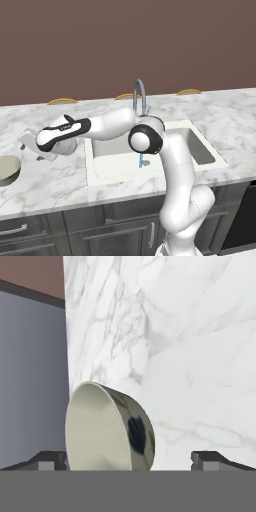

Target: Rinse each bowl for a few seconds and place them down in the sink or on the counter.

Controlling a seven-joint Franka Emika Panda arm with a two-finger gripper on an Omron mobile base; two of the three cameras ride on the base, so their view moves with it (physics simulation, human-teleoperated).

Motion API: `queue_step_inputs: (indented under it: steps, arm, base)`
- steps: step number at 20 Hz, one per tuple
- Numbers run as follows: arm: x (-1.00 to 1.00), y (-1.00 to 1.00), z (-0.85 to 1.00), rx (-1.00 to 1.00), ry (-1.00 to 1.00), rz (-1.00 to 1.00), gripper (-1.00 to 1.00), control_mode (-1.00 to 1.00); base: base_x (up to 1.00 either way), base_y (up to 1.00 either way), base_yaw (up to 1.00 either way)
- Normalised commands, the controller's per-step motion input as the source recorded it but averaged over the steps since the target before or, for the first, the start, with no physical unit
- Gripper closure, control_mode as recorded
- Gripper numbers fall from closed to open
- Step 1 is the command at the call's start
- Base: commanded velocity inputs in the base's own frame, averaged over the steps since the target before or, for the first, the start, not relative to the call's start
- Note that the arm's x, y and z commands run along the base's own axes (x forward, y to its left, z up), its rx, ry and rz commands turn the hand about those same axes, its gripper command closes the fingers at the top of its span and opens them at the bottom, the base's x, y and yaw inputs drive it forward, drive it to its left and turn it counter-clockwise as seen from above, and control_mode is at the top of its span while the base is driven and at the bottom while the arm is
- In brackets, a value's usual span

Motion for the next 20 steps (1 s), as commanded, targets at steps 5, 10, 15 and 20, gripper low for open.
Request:
queue_step_inputs:
  steps: [5,10,15,20]
  arm:
    - [0.00,0.12,-0.07,0.00,0.00,0.00,-1.00,-1.00]
    - [0.00,0.13,0.00,0.00,0.00,0.00,-1.00,-1.00]
    - [0.00,0.10,0.00,0.00,0.00,0.00,-1.00,-1.00]
    - [0.00,0.04,-0.03,0.00,0.00,0.00,-1.00,-1.00]
  base:
    - [0.00,0.00,0.00]
    - [0.00,0.00,0.00]
    - [0.00,0.00,0.00]
    - [0.00,0.00,0.00]
